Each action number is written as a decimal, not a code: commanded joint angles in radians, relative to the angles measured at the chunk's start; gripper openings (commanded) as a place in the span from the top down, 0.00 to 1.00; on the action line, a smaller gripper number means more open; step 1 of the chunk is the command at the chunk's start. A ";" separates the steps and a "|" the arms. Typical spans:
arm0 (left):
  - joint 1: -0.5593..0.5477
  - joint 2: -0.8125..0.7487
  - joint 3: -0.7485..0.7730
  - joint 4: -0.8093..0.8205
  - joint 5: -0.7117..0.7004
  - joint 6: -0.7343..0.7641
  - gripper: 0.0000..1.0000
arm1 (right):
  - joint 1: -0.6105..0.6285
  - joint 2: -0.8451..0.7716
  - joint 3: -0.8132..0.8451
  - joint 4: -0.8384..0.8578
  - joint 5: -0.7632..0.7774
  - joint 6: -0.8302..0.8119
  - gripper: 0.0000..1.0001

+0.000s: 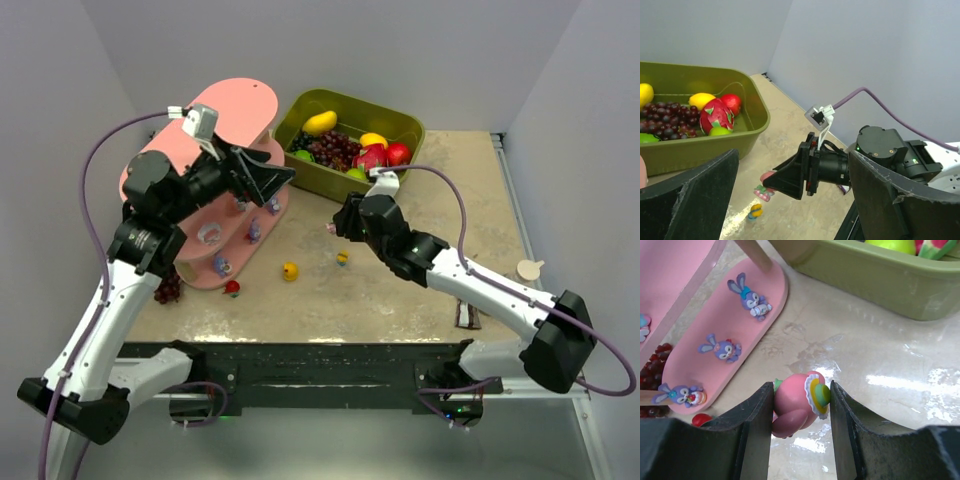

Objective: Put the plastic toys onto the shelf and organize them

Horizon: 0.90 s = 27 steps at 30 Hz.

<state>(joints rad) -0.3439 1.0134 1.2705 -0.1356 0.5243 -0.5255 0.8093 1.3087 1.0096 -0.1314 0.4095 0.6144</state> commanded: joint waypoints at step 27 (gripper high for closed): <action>-0.596 0.206 -0.372 0.491 -0.615 -0.194 0.26 | -0.015 -0.542 -0.131 -0.143 0.066 -0.054 1.00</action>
<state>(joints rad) -0.9047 1.1950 0.9077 0.1822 -0.0483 -0.6731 0.7971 0.7750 0.8860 -0.3214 0.5053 0.5930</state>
